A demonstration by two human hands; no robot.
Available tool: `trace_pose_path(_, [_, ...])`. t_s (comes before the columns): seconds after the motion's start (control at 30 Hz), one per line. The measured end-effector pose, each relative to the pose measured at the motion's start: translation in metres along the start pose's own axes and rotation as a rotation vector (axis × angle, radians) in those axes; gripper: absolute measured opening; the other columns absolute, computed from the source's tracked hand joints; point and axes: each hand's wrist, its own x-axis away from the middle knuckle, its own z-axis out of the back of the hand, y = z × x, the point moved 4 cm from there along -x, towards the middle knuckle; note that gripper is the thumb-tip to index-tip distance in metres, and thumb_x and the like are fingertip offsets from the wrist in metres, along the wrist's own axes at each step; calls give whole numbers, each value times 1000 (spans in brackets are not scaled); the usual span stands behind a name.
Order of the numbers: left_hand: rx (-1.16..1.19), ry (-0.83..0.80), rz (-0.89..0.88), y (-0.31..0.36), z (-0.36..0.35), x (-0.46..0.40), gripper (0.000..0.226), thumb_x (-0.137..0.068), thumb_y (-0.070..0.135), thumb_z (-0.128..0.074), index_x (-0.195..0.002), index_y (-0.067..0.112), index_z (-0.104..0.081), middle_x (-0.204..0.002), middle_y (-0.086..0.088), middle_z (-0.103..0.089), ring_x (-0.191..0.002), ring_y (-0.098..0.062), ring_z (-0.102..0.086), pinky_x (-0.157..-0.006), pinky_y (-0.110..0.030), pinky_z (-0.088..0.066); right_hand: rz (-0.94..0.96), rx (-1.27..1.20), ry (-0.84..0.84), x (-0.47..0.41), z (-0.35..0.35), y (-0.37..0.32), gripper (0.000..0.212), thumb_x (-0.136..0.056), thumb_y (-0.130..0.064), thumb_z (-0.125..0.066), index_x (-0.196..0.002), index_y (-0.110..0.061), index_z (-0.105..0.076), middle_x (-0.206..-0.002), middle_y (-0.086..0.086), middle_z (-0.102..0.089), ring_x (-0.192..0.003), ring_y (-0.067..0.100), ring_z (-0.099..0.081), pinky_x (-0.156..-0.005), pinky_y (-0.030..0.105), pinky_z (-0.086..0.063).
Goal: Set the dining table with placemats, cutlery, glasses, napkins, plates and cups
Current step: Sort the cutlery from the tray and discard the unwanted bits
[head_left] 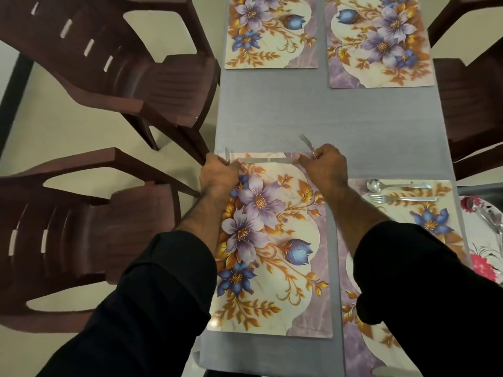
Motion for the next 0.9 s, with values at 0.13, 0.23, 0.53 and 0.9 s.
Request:
trace_pose_path(0.13, [265,-169,-61,-12,11,22,18,-106,27,-63,-121,17,-62,-114,-2,-72,-107,-22,-73,-88,-44,-65,15,-170,45,24,17,5,37,-93,-47,-76,-85,-12,-66,-74,-1,-65,-61,8,-59,-55,21,-39])
trace_pose_path(0.23, [284,-305,-344,-22,19,66,17,-108,12,-57,-114,11,-72,-112,-6,-76,-106,-21,-73,-91,-38,-63,0,-402,-170,53,9,14,42,-93,-44,-77,-71,-10,-68,-61,6,-64,-53,17,-53,-54,29,-40])
trace_pose_path(0.53, [-81,-309,-709,-12,27,170,32,-93,9,-71,-124,16,-66,-100,-5,-81,-92,-23,-77,-79,-35,-61,66,-429,-464,128,18,37,32,-96,-19,-72,-68,-4,-74,-58,2,-66,-44,5,-47,-50,23,-41])
trace_pose_path(0.9, [-432,-433,-742,-99,26,236,20,-92,36,-75,-104,23,-82,-99,3,-80,-91,-22,-72,-81,-36,-58,259,74,-511,215,25,115,41,-96,-27,-71,-60,-17,-54,-59,-1,-50,-58,12,-50,-57,32,-37])
